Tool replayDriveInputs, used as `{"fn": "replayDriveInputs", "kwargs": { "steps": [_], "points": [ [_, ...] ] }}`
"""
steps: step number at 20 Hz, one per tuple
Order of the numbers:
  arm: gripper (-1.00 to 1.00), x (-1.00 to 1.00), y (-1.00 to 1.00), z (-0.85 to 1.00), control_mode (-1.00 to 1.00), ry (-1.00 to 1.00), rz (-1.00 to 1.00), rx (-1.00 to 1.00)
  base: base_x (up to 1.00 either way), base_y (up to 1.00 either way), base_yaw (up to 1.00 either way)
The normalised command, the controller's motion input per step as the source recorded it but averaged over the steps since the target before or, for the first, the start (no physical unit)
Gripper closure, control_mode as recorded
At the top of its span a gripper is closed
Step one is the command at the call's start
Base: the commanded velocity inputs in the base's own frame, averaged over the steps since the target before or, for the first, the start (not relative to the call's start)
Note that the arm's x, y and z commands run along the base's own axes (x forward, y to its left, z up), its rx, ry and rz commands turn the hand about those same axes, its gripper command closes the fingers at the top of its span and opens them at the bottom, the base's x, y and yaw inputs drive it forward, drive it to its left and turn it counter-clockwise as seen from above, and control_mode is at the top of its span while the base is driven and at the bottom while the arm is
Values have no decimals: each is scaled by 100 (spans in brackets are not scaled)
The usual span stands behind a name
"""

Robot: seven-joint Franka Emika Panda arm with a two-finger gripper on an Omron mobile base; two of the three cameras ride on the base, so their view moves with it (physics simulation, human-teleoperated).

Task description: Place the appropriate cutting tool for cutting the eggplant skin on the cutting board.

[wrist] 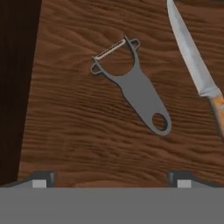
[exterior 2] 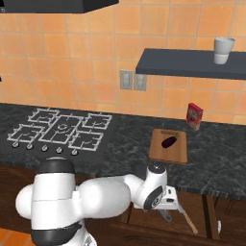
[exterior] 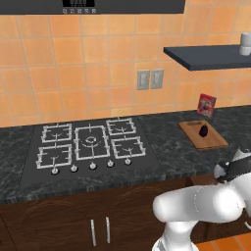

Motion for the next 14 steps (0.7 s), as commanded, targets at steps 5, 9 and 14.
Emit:
{"fn": "replayDriveInputs", "kwargs": {
  "steps": [5,9,14],
  "points": [
    [-100,8,-13,-36,-100,0,0,0,0,0,0],
    [-100,22,-29,-22,-100,0,0,0,0,0,0],
    [-100,24,-26,-18,-100,0,0,0,0,0,0]
  ]
}}
